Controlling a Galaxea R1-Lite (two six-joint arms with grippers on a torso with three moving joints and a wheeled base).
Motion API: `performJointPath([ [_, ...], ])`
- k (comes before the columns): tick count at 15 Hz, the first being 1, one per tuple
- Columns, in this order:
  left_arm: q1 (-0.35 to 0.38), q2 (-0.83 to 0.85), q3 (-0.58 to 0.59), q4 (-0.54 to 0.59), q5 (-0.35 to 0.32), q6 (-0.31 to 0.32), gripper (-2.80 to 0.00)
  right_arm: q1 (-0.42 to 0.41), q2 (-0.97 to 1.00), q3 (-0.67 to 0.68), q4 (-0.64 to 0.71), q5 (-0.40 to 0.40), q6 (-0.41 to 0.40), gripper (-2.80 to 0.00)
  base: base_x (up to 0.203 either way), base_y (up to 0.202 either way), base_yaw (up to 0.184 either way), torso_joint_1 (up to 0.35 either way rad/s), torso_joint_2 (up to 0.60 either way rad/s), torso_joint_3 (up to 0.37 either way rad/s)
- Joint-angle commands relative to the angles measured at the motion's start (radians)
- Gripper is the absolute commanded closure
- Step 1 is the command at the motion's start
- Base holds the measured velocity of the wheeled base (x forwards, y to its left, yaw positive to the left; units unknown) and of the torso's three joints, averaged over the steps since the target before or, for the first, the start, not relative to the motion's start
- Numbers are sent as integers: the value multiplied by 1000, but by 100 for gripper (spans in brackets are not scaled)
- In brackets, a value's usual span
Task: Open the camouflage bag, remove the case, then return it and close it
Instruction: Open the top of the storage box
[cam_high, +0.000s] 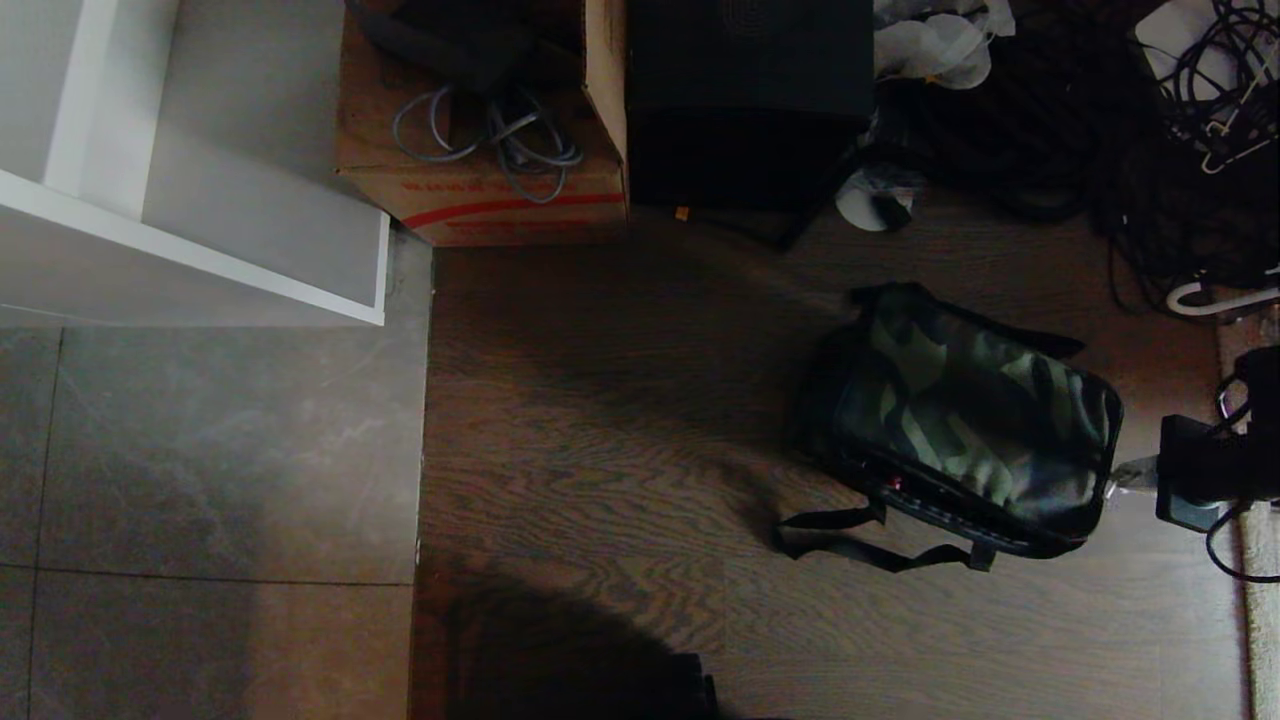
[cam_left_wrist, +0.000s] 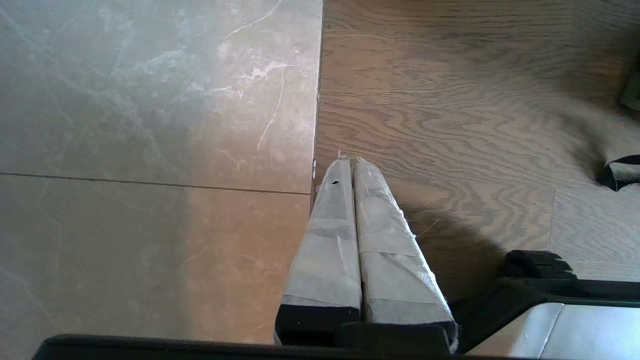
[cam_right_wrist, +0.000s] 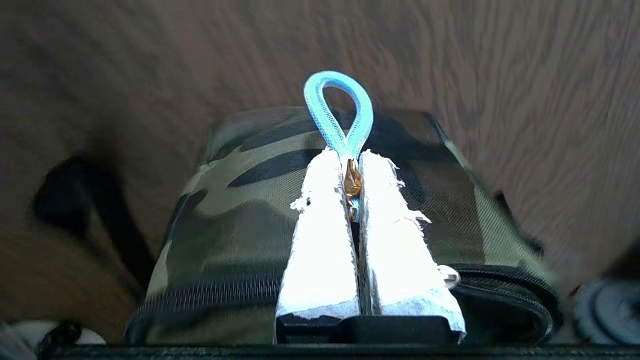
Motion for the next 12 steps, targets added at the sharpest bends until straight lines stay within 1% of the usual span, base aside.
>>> performJointPath([
  [1, 0, 1, 0, 0, 0, 0, 0, -6, -18, 1, -4, -5, -47, 0, 0, 0, 0, 0, 0, 0],
  [3, 0, 2, 0, 0, 0, 0, 0, -6, -18, 3, -5, -6, -113, 0, 0, 0, 0, 0, 0, 0],
  [6, 0, 1, 0, 0, 0, 0, 0, -4, -13, -3, -9, -24, -305, 0, 0, 0, 0, 0, 0, 0],
  [7, 0, 2, 0, 0, 0, 0, 0, -4, -8, -9, -18, -28, -380, 0, 0, 0, 0, 0, 0, 0],
  [8, 0, 0, 0, 0, 0, 0, 0, -4, -4, -11, -27, -30, -428, 0, 0, 0, 0, 0, 0, 0],
  [9, 0, 2, 0, 0, 0, 0, 0, -4, 2, -12, -40, -27, -494, 0, 0, 0, 0, 0, 0, 0],
  [10, 0, 2, 0, 0, 0, 0, 0, -4, 4, -21, -54, -23, -526, 0, 0, 0, 0, 0, 0, 0],
  [12, 0, 1, 0, 0, 0, 0, 0, -4, 8, -45, -71, -18, -559, 0, 0, 0, 0, 0, 0, 0],
])
